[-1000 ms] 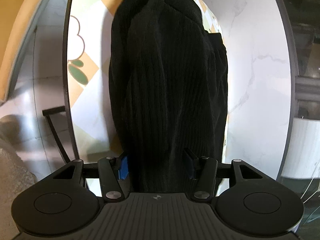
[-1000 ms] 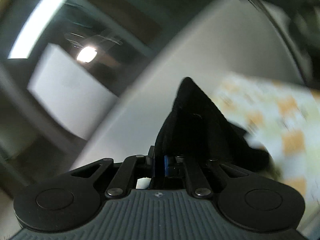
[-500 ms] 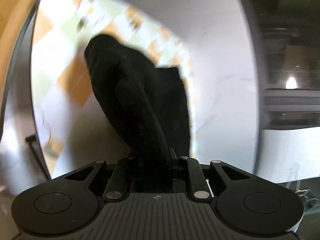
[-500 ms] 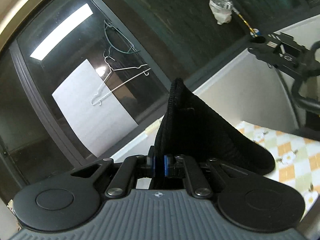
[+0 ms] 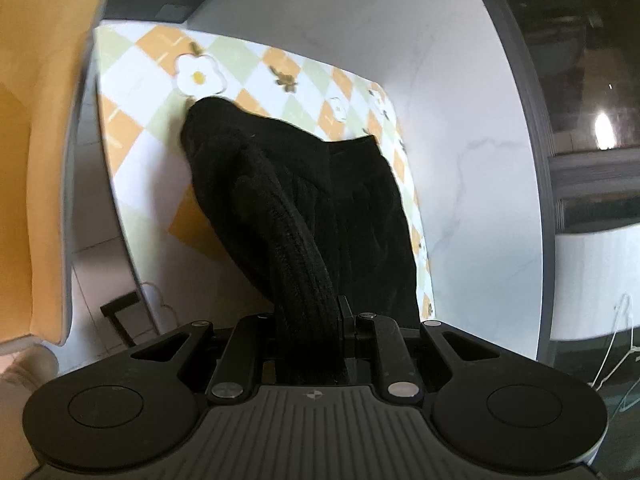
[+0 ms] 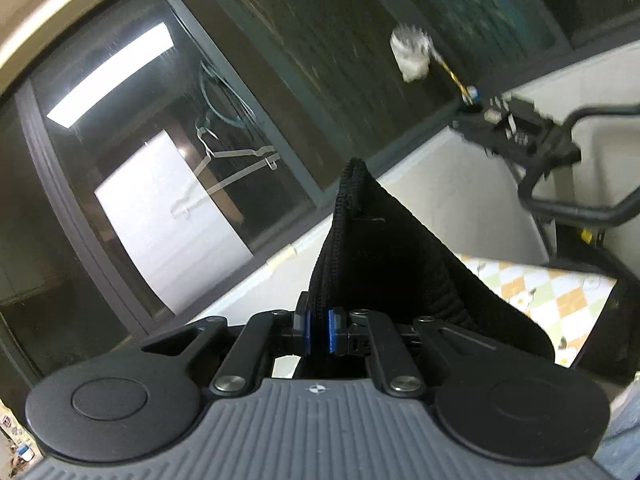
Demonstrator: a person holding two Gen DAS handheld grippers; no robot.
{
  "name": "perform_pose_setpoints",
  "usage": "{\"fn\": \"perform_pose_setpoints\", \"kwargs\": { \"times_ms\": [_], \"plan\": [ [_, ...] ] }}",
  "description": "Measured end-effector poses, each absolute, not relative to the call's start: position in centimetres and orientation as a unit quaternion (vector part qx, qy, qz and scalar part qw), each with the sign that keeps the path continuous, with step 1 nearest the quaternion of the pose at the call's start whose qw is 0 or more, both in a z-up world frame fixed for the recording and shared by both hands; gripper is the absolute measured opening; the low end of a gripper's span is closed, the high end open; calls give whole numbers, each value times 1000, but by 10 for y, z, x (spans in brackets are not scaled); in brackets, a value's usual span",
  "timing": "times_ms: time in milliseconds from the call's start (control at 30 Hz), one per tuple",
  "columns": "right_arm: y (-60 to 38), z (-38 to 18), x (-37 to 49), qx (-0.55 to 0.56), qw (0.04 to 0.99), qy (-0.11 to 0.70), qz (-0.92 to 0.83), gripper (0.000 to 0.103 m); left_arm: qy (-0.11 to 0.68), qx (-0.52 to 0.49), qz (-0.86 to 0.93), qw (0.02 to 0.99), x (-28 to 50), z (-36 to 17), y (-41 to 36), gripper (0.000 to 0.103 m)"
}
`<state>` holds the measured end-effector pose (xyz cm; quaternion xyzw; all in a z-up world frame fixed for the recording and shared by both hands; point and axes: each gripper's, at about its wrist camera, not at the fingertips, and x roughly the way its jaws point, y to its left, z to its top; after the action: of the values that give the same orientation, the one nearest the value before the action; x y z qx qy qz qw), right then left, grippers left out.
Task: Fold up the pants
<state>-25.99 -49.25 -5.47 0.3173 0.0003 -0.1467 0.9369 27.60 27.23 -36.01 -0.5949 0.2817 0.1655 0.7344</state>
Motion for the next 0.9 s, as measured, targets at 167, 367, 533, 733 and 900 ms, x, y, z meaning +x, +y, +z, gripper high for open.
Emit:
{"fn": "perform_pose_setpoints", "kwargs": {
  "times_ms": [167, 367, 533, 733, 900],
  "plan": [
    [-457, -22, -289, 259, 960, -49, -93, 8, 245, -598, 137, 751, 289, -341, 276, 18],
    [-430, 3, -307, 243, 967, -62, -52, 8, 219, -595, 135, 761, 293, -323, 284, 18],
    [-443, -13, -298, 295, 953, -29, -69, 8, 226, -588, 137, 765, 295, -330, 284, 18],
    [-489, -59, -272, 410, 899, 38, -151, 8, 258, -616, 165, 726, 286, -362, 290, 18],
    [-512, -78, -265, 428, 882, 55, -191, 8, 256, -615, 165, 728, 297, -357, 289, 18]
  ]
}}
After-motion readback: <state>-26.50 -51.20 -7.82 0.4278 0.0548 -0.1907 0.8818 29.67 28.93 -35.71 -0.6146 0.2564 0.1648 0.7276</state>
